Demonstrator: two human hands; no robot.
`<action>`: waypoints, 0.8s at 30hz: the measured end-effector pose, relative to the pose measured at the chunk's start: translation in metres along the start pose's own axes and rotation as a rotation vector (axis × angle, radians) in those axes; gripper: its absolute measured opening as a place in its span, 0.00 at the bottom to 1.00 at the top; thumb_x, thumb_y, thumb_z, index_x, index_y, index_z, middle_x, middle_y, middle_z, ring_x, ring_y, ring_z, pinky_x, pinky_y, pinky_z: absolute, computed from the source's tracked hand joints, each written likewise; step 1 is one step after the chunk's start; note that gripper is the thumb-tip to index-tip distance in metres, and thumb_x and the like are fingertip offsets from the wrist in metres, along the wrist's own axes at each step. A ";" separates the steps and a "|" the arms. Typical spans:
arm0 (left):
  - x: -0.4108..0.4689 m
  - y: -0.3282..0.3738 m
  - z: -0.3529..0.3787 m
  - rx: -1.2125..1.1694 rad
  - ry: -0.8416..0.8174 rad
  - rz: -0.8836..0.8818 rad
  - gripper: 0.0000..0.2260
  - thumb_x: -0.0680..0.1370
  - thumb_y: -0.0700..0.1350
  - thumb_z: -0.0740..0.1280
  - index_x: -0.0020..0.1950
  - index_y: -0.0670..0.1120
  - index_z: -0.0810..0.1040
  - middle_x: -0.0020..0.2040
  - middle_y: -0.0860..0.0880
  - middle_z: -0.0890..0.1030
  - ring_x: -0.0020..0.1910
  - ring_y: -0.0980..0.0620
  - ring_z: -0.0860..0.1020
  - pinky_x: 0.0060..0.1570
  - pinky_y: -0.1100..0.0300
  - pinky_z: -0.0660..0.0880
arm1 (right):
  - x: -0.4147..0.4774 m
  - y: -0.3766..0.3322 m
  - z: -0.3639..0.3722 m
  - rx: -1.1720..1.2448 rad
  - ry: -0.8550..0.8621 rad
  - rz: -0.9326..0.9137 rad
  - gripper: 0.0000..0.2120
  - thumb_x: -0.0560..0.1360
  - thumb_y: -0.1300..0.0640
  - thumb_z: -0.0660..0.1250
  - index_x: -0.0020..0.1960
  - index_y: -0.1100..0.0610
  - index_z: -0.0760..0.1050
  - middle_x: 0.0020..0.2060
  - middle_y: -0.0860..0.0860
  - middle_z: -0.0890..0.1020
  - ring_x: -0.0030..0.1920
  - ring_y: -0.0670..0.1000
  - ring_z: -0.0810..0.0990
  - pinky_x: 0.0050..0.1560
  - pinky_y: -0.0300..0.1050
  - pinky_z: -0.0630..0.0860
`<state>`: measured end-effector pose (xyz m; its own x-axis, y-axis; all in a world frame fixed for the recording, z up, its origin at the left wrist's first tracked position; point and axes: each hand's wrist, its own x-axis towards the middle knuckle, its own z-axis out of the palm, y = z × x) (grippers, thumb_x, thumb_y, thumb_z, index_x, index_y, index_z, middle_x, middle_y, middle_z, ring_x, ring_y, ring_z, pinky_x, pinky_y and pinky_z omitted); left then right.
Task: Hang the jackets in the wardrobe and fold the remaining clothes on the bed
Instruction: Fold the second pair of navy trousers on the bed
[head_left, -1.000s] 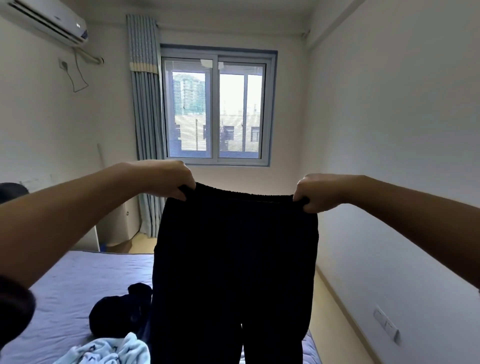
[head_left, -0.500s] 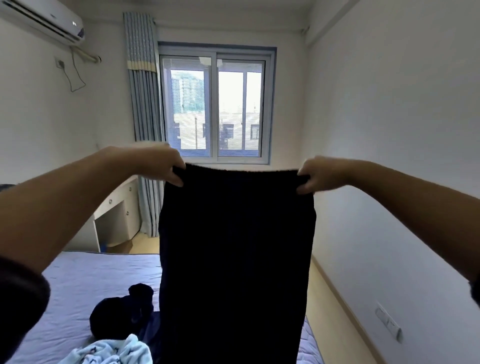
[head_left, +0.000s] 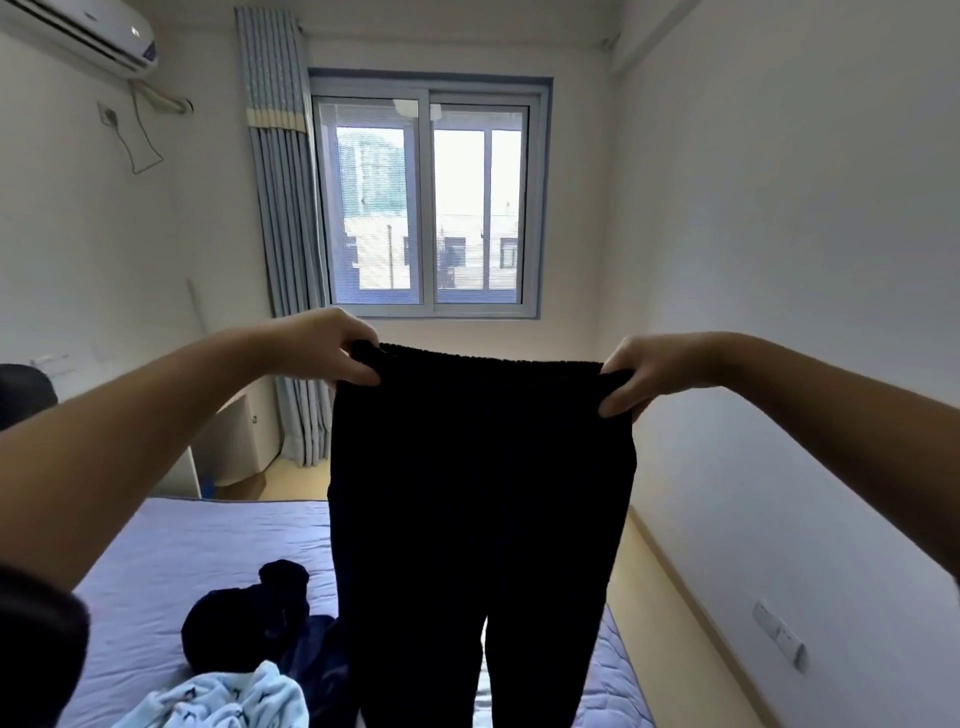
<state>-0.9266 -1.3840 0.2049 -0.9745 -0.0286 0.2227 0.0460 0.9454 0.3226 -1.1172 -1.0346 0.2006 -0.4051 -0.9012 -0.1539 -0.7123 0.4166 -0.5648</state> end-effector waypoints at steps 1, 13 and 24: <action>-0.003 -0.002 0.000 -0.145 0.016 -0.015 0.08 0.73 0.42 0.73 0.45 0.53 0.77 0.36 0.52 0.82 0.33 0.61 0.79 0.33 0.71 0.73 | -0.003 0.005 0.000 0.112 0.027 -0.063 0.05 0.74 0.64 0.70 0.47 0.57 0.82 0.41 0.51 0.85 0.43 0.49 0.84 0.44 0.38 0.79; -0.034 0.021 0.108 -1.157 0.415 -0.495 0.02 0.76 0.38 0.67 0.46 0.41 0.80 0.34 0.47 0.84 0.30 0.53 0.82 0.30 0.63 0.79 | 0.012 0.030 0.100 0.839 0.713 0.071 0.08 0.75 0.58 0.68 0.50 0.61 0.81 0.39 0.54 0.85 0.39 0.49 0.84 0.37 0.38 0.80; -0.108 0.025 0.216 -0.875 0.632 -0.471 0.11 0.75 0.36 0.66 0.38 0.51 0.76 0.31 0.54 0.79 0.31 0.58 0.78 0.29 0.67 0.74 | -0.006 0.032 0.221 0.779 0.792 0.052 0.08 0.79 0.59 0.63 0.47 0.52 0.81 0.42 0.53 0.85 0.44 0.50 0.84 0.46 0.44 0.80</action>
<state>-0.8676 -1.2869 -0.0095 -0.6651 -0.7036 0.2501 0.0859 0.2607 0.9616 -1.0110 -1.0421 0.0042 -0.8734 -0.4385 0.2118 -0.2417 0.0129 -0.9703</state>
